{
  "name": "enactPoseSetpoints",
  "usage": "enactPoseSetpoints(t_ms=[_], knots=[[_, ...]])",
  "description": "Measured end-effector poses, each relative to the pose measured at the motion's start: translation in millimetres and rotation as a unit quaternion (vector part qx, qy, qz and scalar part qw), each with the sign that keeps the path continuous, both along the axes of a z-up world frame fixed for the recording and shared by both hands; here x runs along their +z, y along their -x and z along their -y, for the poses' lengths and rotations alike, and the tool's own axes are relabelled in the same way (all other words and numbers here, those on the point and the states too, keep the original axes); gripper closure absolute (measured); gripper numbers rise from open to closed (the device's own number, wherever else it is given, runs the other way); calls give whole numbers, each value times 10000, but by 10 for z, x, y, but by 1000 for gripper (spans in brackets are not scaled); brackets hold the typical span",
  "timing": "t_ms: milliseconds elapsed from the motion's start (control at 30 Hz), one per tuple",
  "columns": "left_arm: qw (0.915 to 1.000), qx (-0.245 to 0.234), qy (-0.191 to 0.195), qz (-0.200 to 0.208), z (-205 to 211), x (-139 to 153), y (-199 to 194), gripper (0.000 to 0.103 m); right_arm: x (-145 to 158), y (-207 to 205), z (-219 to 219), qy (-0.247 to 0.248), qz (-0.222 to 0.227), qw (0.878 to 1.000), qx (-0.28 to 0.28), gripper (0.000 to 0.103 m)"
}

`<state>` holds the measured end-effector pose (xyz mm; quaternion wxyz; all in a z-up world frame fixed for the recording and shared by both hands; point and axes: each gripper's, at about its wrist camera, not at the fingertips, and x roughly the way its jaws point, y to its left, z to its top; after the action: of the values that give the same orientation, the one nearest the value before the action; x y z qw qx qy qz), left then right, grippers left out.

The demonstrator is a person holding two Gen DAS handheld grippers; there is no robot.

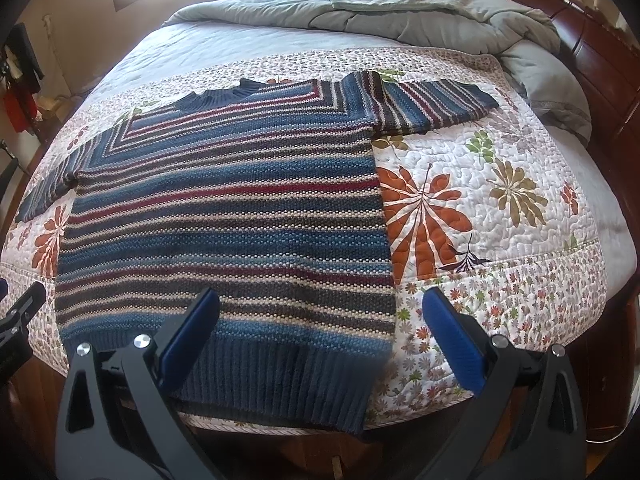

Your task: Fold small clothes

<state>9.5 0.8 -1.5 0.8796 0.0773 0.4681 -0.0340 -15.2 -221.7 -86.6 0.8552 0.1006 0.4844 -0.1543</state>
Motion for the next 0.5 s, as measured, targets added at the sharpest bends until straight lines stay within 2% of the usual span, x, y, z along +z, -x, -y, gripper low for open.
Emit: enactPoseSetpoints(t_ms=[500], knots=[[10000, 23, -31, -70, 23, -51, -8, 4, -73, 23, 17, 0, -50, 10000, -35, 2]])
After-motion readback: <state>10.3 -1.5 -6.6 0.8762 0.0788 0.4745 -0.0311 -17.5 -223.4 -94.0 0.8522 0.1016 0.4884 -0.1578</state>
